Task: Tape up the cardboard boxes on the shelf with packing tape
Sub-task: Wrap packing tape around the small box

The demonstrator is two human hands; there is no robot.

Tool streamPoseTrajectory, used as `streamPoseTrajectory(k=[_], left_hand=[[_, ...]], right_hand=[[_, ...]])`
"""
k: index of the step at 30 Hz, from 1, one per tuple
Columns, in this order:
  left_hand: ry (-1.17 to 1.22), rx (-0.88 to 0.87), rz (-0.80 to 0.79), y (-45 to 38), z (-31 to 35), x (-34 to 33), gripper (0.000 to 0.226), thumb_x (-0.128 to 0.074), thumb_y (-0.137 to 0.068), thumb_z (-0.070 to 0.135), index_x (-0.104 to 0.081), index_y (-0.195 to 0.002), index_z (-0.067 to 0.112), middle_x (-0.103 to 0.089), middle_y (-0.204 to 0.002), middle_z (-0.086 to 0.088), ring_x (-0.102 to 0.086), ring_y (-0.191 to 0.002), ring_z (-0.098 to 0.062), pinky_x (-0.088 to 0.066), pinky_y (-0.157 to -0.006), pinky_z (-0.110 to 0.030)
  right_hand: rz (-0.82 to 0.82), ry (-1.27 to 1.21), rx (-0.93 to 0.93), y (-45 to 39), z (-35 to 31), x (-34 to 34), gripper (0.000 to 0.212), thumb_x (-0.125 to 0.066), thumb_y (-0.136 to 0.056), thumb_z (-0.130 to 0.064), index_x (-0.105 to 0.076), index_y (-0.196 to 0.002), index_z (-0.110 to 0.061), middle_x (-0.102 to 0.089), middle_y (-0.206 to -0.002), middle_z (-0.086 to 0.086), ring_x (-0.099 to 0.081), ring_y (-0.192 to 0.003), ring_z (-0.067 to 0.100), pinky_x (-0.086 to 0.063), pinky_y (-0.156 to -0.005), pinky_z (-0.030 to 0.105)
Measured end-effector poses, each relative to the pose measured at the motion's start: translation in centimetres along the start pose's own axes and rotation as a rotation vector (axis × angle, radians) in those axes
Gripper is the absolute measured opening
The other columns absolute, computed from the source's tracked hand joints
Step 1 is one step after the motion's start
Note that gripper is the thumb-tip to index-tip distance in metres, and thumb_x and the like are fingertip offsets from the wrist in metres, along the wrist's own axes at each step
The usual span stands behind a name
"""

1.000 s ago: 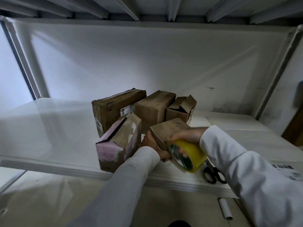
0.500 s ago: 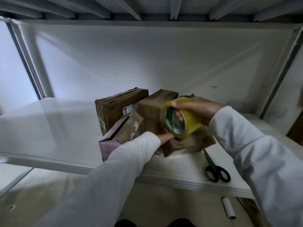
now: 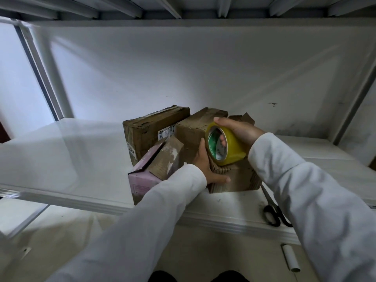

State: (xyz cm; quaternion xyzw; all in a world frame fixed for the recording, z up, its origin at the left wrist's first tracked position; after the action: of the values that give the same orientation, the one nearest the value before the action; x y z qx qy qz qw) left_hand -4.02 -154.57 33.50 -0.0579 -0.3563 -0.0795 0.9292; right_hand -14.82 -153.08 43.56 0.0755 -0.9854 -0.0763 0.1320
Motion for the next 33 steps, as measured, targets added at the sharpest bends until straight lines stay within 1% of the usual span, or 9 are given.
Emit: streamPoseTrajectory(k=[3,7,10,13,17,24,29,31,33], left_hand=[[0.009,-0.002,0.047,-0.6,0.0,-0.4,0.132,-0.083,-0.058,0.051,0.005,-0.151,0.021,-0.015,-0.156,-0.003,-0.019,-0.144,-0.025,-0.025,-0.115,-0.047],[-0.138,0.049,0.073,-0.9,-0.4,0.0,0.107,-0.076,-0.069,0.054,-0.015,-0.147,0.015,-0.029,-0.149,-0.006,-0.031,-0.137,-0.026,-0.028,-0.112,-0.039],[-0.148,0.070,0.101,-1.0,-0.3,0.0,0.102,-0.077,-0.068,0.053,-0.021,-0.144,0.015,-0.033,-0.145,-0.006,-0.036,-0.133,-0.026,-0.033,-0.110,-0.040],[-0.124,0.131,0.154,-1.4,-0.4,-0.3,0.103,-0.081,-0.067,0.044,-0.020,-0.144,0.014,-0.033,-0.144,-0.009,-0.037,-0.131,-0.028,-0.035,-0.108,-0.044],[-0.145,0.178,0.144,-1.9,0.0,-0.4,0.096,-0.078,-0.073,0.037,-0.019,-0.144,0.010,-0.029,-0.145,-0.013,-0.035,-0.133,-0.030,-0.033,-0.110,-0.044],[-0.072,0.202,0.145,-1.1,0.4,-0.4,0.101,-0.078,-0.073,0.035,-0.014,-0.147,0.011,-0.024,-0.150,-0.012,-0.028,-0.138,-0.030,-0.029,-0.112,-0.045],[-0.211,0.278,-0.073,-0.6,1.2,0.1,0.125,-0.081,-0.071,0.037,0.014,-0.149,0.012,-0.004,-0.158,-0.014,-0.012,-0.145,-0.033,-0.018,-0.118,-0.045],[-0.224,0.296,-0.130,-0.1,1.1,0.2,0.124,-0.077,-0.076,0.034,0.023,-0.147,0.013,-0.001,-0.158,-0.017,-0.008,-0.145,-0.034,-0.014,-0.118,-0.046],[-0.064,0.262,-0.099,0.2,1.5,0.3,0.113,-0.070,-0.083,0.029,0.021,-0.148,0.015,-0.004,-0.158,-0.016,-0.010,-0.145,-0.033,-0.014,-0.118,-0.044]], right_hand=[[0.059,-0.018,0.055,0.3,0.6,0.5,0.041,-0.062,-0.080,-0.056,-0.065,-0.087,-0.016,-0.067,-0.058,-0.001,-0.064,-0.055,0.012,-0.052,-0.065,0.026],[0.153,-0.053,0.117,1.5,1.0,0.4,0.029,-0.059,-0.086,-0.049,-0.056,-0.073,-0.024,-0.059,-0.059,-0.008,-0.057,-0.041,-0.001,-0.042,-0.040,0.010],[0.080,0.103,0.053,2.6,-0.9,-0.5,0.034,-0.056,-0.087,-0.053,-0.059,-0.079,-0.020,-0.060,-0.059,-0.004,-0.057,-0.040,0.003,-0.043,-0.040,0.013],[-0.010,0.332,-0.020,3.4,-2.2,-0.9,0.040,-0.051,-0.089,-0.054,-0.057,-0.078,-0.016,-0.058,-0.060,-0.001,-0.055,-0.049,0.012,-0.044,-0.049,0.022],[-0.040,0.337,-0.121,4.2,-1.3,0.2,0.039,-0.050,-0.090,-0.052,-0.050,-0.083,-0.013,-0.054,-0.071,0.000,-0.056,-0.064,0.011,-0.043,-0.048,0.021],[-0.034,0.297,-0.206,5.0,1.1,1.0,0.041,-0.055,-0.085,-0.054,-0.056,-0.073,-0.015,-0.058,-0.066,0.003,-0.055,-0.055,0.016,-0.049,-0.045,0.021],[-0.034,0.260,-0.156,5.2,1.9,1.7,0.040,-0.057,-0.082,-0.057,-0.061,-0.080,-0.017,-0.064,-0.069,0.002,-0.061,-0.059,0.016,-0.049,-0.050,0.022],[-0.035,0.211,-0.134,5.1,2.2,1.8,0.040,-0.056,-0.083,-0.055,-0.061,-0.078,-0.015,-0.063,-0.065,0.002,-0.060,-0.055,0.015,-0.049,-0.042,0.018],[-0.046,0.166,-0.120,5.0,2.4,1.8,0.043,-0.057,-0.082,-0.055,-0.063,-0.079,-0.012,-0.064,-0.061,0.004,-0.060,-0.053,0.016,-0.048,-0.041,0.017]])
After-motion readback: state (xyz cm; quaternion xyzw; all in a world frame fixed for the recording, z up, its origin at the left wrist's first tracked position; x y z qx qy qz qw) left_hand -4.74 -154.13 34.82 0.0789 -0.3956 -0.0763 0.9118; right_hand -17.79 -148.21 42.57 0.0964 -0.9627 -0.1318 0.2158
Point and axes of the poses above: each hand's wrist, its own y-axis away from the middle knuckle, its own x-axis out of the back of the hand, z = x × y, the point moved 6 cm from there along -y, towards the middle knuckle
